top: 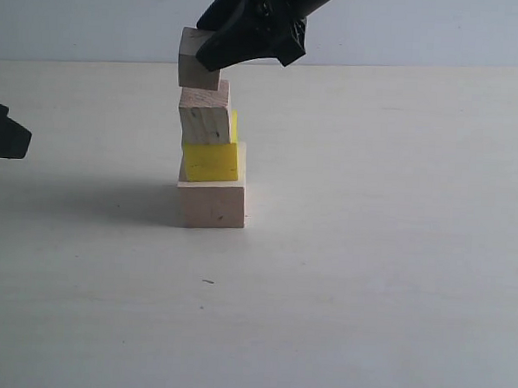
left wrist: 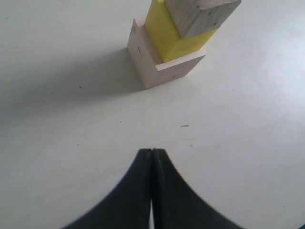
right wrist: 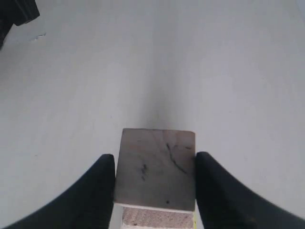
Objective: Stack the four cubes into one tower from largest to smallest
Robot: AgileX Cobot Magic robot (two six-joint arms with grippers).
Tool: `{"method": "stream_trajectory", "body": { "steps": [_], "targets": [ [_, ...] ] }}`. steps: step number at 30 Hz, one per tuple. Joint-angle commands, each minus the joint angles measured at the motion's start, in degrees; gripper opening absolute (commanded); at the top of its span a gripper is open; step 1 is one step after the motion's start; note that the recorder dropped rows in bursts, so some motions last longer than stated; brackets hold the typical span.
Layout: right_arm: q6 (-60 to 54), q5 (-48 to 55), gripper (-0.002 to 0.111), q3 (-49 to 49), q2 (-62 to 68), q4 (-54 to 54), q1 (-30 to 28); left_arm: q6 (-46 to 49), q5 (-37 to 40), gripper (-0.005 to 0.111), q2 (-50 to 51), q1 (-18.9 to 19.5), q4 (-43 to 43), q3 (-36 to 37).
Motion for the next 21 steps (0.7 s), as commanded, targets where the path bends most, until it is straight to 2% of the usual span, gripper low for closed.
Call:
{"method": "stream_trajectory", "body": {
  "steps": [1, 21],
  "targets": [
    [0.0, -0.1, 0.0, 0.2, -0.1, 1.1, -0.1, 0.0, -0.7, 0.0, 0.2, 0.1, 0.2, 0.2],
    [1.0, -0.1, 0.0, 0.2, 0.9, 2.0, -0.1, 0.0, -0.7, 0.0, 0.2, 0.1, 0.0, 0.2]
  ]
}}
